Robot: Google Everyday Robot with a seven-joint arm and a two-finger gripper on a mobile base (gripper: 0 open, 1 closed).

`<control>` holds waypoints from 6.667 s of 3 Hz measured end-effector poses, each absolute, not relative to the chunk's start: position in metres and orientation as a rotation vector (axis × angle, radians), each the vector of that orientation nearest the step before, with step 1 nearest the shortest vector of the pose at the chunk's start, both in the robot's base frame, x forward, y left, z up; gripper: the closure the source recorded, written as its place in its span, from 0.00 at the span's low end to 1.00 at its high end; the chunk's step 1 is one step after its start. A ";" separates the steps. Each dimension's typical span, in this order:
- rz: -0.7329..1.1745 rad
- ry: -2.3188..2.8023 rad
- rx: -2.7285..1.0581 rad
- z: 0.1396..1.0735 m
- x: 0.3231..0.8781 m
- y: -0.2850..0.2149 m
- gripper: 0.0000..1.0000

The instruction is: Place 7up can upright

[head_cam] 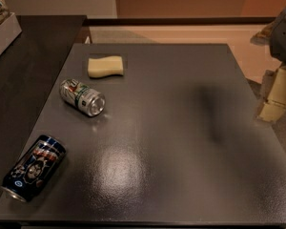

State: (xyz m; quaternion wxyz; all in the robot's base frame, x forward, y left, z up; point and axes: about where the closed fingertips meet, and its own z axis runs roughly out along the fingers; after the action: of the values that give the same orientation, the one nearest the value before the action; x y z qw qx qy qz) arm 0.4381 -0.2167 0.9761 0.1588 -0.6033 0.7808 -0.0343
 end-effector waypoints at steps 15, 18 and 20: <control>0.106 2.559 -1.562 0.894 0.528 0.102 0.00; 0.040 2.668 -1.340 0.876 0.545 0.144 0.00; -0.007 2.707 -1.297 0.857 0.545 0.163 0.00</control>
Offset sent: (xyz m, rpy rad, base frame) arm 0.0067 0.0236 0.0038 0.0066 -0.0203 0.0304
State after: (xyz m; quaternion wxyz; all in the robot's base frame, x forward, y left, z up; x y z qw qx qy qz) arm 0.5447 0.1628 0.8571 0.0698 -0.4309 0.8997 -0.0024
